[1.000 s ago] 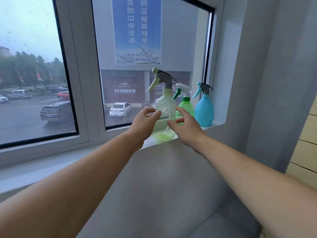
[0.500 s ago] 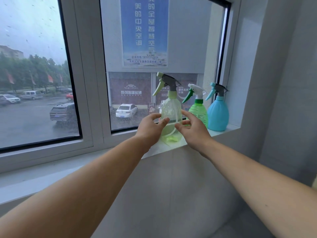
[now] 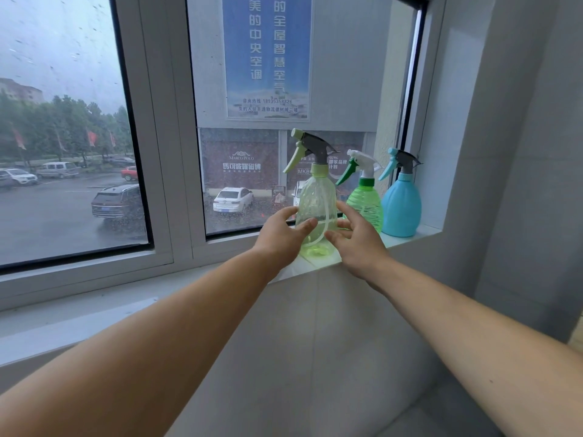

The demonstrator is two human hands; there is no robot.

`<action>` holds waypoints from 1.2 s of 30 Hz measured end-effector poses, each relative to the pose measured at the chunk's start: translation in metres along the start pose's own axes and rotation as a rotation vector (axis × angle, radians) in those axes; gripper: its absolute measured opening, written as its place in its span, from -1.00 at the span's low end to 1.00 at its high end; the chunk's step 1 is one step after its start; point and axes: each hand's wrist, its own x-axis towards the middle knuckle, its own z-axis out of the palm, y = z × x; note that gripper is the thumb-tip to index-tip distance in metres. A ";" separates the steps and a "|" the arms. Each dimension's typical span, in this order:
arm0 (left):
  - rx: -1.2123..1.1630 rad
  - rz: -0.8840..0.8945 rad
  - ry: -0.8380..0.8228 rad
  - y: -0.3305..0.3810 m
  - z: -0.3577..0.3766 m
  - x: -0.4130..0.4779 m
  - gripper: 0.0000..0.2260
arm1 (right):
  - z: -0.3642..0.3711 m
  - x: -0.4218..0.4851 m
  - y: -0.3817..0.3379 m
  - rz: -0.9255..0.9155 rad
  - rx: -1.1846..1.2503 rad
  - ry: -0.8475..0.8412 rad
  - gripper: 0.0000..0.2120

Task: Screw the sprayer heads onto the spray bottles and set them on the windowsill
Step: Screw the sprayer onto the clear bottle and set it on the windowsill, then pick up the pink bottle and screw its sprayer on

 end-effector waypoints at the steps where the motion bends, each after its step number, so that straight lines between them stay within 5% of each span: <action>1: 0.016 -0.001 0.005 0.000 0.000 0.000 -0.44 | 0.000 0.000 0.001 0.009 0.004 -0.002 -0.36; 9: 0.083 -0.028 0.082 0.004 -0.011 -0.030 -0.35 | -0.019 -0.024 -0.001 0.035 -0.013 0.073 -0.45; 13: -0.044 0.007 0.078 0.010 -0.002 -0.073 -0.55 | -0.036 -0.057 0.007 0.053 0.009 0.108 -0.61; 17: -0.176 -0.005 -0.111 -0.007 0.025 -0.115 -0.73 | -0.048 -0.101 0.031 0.097 0.040 0.105 -0.82; 30: 0.121 -0.544 -0.654 -0.249 0.132 -0.187 -0.78 | -0.005 -0.258 0.242 0.607 -0.010 -0.060 -0.92; 36: 0.366 -0.686 -0.762 -0.353 0.160 -0.200 -0.50 | 0.040 -0.296 0.338 0.853 -0.092 -0.151 -0.81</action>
